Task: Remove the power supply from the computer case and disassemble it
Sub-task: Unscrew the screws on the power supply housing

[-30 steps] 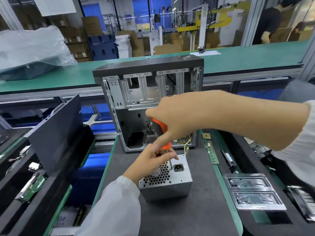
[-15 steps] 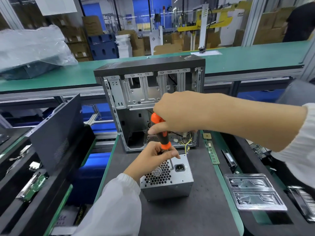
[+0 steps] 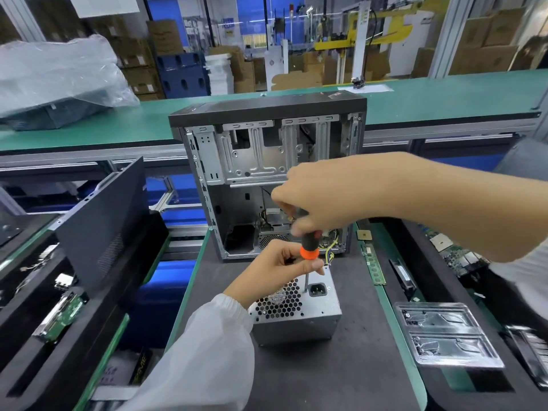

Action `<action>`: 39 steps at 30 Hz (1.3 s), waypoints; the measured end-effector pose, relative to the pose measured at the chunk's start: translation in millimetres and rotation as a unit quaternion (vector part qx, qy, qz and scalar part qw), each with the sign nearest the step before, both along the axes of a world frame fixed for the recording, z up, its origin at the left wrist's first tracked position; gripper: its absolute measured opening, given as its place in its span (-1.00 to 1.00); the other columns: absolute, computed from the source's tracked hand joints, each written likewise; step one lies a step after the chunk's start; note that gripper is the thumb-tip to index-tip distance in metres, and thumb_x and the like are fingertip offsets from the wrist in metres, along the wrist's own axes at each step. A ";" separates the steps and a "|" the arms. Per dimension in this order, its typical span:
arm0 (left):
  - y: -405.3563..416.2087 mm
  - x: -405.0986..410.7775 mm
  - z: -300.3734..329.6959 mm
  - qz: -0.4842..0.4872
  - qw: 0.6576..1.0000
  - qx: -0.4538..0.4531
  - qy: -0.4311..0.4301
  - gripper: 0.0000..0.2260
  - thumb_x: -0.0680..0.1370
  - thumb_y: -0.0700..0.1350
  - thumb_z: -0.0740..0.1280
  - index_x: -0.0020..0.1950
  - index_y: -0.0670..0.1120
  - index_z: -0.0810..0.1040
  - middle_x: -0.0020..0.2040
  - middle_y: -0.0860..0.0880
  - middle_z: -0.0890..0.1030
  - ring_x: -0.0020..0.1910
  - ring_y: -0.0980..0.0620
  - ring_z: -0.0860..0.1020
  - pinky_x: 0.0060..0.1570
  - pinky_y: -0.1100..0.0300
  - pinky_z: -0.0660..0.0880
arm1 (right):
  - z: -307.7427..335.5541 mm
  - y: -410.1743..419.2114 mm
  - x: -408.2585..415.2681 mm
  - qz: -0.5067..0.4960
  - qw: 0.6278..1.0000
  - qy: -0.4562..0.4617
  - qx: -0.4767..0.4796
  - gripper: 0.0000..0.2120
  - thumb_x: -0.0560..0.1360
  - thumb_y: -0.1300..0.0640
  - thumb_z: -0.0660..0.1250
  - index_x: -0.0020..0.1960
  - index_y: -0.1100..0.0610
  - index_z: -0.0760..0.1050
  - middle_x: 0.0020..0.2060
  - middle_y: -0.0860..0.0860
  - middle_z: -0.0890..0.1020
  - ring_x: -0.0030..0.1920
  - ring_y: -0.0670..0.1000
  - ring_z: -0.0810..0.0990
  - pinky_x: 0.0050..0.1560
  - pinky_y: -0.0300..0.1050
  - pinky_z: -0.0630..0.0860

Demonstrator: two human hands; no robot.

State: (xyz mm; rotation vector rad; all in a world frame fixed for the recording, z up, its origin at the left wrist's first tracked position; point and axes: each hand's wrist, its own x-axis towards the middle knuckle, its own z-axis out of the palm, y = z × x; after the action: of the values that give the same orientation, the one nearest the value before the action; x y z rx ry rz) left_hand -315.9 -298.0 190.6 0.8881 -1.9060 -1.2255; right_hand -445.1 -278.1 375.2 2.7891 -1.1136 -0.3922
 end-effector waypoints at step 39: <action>-0.4 7.9 -29.7 0.093 0.958 -0.069 -0.262 -0.83 0.48 0.02 0.47 -0.21 0.01 0.54 -0.47 0.08 0.25 -0.43 0.11 0.25 -0.32 0.25 0.25 | -8.2 -25.1 -22.5 -0.001 0.997 -0.074 0.010 -0.79 0.48 0.15 0.34 0.08 -0.06 0.53 -0.32 -0.21 0.44 -0.29 -0.14 0.47 -0.11 -0.06 0.54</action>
State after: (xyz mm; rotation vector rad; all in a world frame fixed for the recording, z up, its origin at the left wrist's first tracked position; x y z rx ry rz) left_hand -308.0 -298.3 160.9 1.3798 -2.2150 -0.7796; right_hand -467.7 -303.3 366.9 2.8748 -1.1482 -0.1988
